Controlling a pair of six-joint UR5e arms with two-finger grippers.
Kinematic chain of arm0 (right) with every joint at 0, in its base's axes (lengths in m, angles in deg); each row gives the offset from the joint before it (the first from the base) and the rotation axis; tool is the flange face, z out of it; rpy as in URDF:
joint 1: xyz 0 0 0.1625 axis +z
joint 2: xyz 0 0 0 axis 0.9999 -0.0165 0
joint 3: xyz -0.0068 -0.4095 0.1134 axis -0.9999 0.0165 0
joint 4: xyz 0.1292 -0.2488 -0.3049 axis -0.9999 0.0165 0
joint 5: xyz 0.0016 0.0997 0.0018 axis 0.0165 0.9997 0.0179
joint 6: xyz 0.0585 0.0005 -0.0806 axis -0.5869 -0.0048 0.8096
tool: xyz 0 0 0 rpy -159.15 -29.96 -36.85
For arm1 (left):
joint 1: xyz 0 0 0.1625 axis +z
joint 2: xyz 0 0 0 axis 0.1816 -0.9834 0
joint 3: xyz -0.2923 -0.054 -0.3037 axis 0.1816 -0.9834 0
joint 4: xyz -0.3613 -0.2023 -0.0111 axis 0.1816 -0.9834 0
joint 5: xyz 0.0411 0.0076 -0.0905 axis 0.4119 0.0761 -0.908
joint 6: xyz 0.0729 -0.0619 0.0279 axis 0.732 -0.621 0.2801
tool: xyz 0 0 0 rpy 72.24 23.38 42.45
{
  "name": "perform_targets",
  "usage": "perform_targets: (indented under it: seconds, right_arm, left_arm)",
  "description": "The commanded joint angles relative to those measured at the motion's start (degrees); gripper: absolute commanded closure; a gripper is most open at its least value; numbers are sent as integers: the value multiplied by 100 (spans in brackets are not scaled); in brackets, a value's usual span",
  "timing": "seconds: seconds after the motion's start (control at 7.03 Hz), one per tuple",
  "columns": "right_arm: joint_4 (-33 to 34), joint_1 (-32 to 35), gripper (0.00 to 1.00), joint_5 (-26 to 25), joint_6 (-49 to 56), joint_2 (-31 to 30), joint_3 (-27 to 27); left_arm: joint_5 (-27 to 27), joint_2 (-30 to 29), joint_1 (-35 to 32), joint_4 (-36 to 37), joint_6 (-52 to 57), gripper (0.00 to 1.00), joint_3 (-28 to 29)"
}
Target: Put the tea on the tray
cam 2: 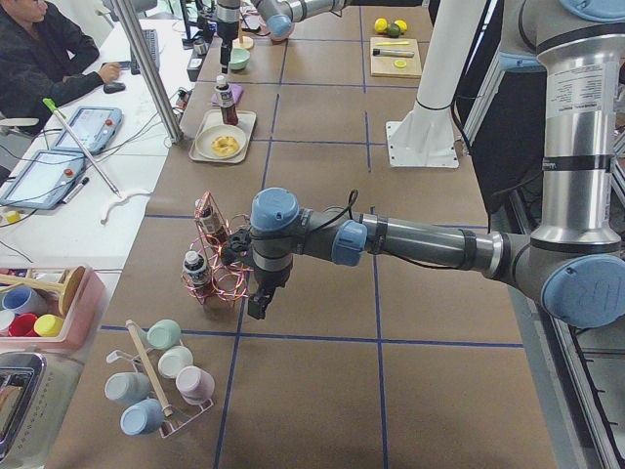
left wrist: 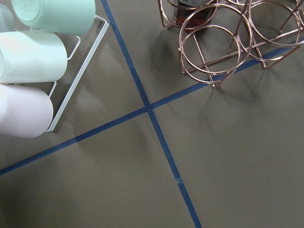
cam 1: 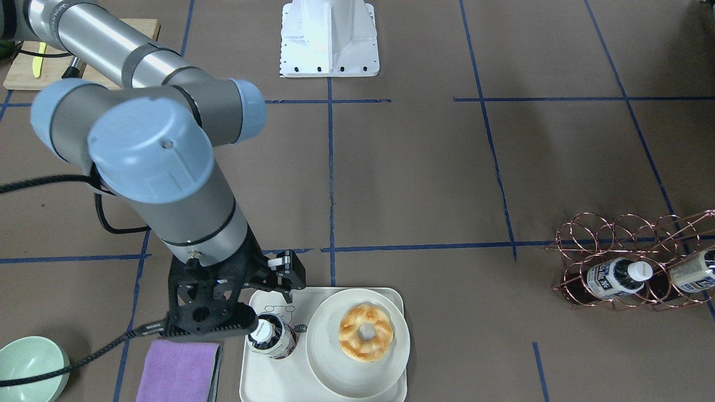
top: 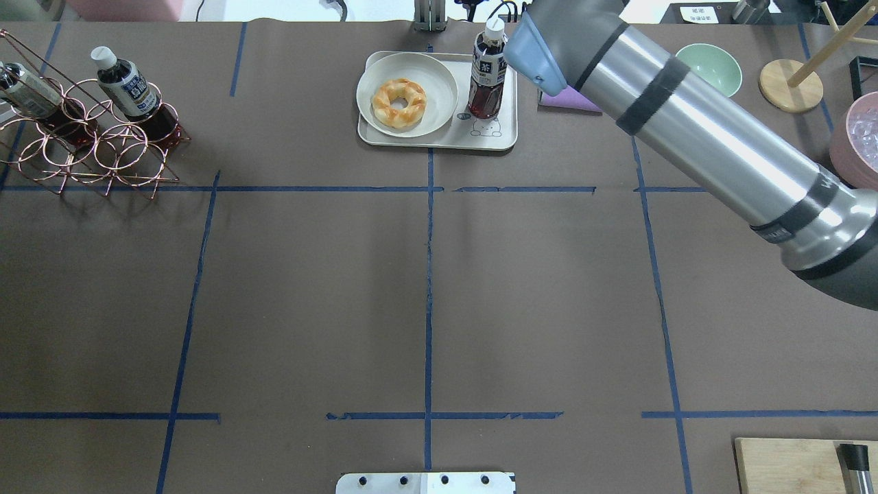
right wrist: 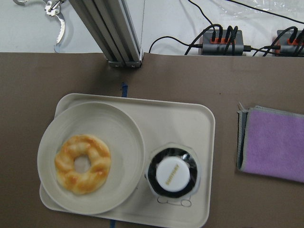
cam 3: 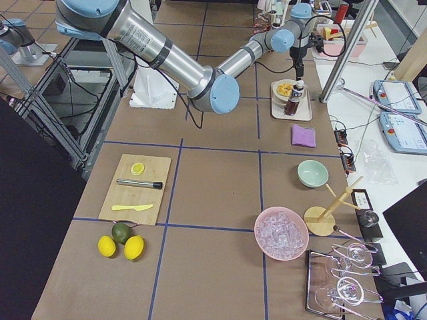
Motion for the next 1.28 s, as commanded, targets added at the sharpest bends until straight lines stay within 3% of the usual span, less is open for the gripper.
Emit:
perform_targets:
  seconds: [0.0, 0.28, 0.43, 0.71, 1.14]
  right_arm:
    - [1325, 81, 0, 108, 141, -1094, -2270]
    - [1787, 386, 0, 117, 1007, -2208, -3609]
    - [1797, 693, 0, 308, 1647, -2789, -3980]
    - [1788, 1772, 0, 1229, 3244, -3791, -4028]
    - [1806, 2847, 0, 1470, 5391, -4963, -3775]
  left_arm:
    - [0, 26, -9, 60, -27, 0, 64]
    - [-9, 132, -235, 104, -36, 0, 282]
    - [-52, 114, -385, 217, -45, 0, 432]
    - [-727, 53, -746, 832, -62, 0, 478]
    - [-747, 35, -756, 816, -577, 0, 460]
